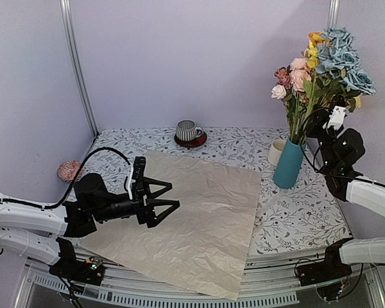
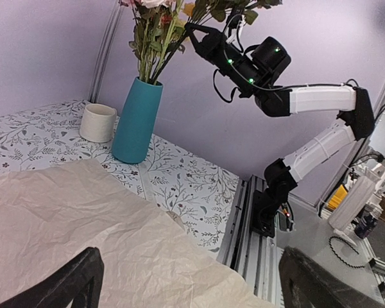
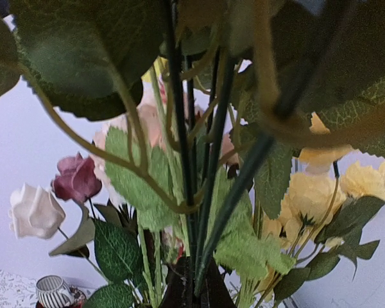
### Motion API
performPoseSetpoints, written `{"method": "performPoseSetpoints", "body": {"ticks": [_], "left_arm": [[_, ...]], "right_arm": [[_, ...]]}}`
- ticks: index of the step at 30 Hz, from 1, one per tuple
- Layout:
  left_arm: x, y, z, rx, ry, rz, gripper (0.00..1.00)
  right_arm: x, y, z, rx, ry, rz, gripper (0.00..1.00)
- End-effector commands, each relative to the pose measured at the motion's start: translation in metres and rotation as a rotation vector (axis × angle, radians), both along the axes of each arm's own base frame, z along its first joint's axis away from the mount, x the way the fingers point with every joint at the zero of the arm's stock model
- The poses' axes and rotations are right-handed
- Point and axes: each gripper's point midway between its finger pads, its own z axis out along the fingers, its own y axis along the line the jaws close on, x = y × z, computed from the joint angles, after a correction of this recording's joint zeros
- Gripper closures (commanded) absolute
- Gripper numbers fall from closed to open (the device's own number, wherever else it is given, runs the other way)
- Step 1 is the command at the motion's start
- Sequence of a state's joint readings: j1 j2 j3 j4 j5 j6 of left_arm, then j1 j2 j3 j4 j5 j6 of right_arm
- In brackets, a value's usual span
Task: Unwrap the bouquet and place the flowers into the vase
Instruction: Place the fake flower in the vase.
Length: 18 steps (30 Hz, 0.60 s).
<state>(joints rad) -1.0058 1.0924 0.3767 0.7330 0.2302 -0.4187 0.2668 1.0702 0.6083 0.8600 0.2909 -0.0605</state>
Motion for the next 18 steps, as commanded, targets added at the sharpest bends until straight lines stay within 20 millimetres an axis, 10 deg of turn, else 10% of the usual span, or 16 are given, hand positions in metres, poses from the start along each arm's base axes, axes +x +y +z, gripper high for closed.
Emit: {"method": "performPoseSetpoints", "body": {"ticks": [1, 11, 18], "left_arm": [[-0.002, -0.001, -0.001, 0.009, -0.011, -0.003, 0.03], [-0.001, 0.001, -0.003, 0.015, -0.009, 0.004, 0.03], [-0.002, 0.001, -0.003, 0.011, -0.004, 0.001, 0.02]], "right_arm": [[0.005, 0.005, -0.026, 0.025, 0.031, 0.045, 0.99], [0.014, 0.021, -0.101, 0.079, 0.242, 0.150, 0.92], [0.013, 0.024, -0.118, 0.087, 0.308, 0.170, 0.92]]}}
